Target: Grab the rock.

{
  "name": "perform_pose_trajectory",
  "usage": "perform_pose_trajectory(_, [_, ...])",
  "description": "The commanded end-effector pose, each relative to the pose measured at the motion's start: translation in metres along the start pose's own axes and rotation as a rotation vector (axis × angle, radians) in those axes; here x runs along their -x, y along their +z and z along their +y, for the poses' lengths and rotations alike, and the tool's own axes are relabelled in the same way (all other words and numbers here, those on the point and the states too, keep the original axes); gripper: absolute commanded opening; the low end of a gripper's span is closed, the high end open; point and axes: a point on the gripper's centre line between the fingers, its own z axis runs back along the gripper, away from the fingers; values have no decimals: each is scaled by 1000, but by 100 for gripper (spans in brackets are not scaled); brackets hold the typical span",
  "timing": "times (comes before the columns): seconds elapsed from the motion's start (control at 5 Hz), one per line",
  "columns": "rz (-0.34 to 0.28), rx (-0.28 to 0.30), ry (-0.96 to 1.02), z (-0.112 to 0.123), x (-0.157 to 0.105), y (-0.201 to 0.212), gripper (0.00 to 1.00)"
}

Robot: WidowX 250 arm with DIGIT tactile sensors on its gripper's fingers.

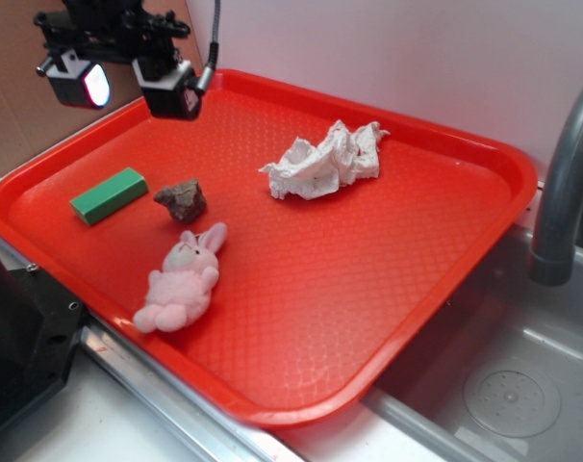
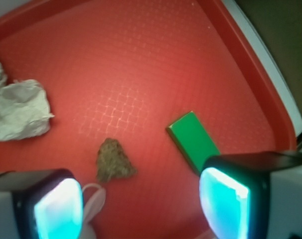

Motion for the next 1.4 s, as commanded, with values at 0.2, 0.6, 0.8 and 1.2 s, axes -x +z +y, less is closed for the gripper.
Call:
perform_pose_trajectory(0.2, [35,-66,-33,-6,3,-54,100])
perform_pose_trajectory(0.6, [72,-28,-84,-12,10,-74,100])
perform_pose_trajectory(0.8, [63,-38,-78,-13,13,-76,100])
perform_pose_trajectory(1.2, [39,-47,-55,-12,16,-76,0])
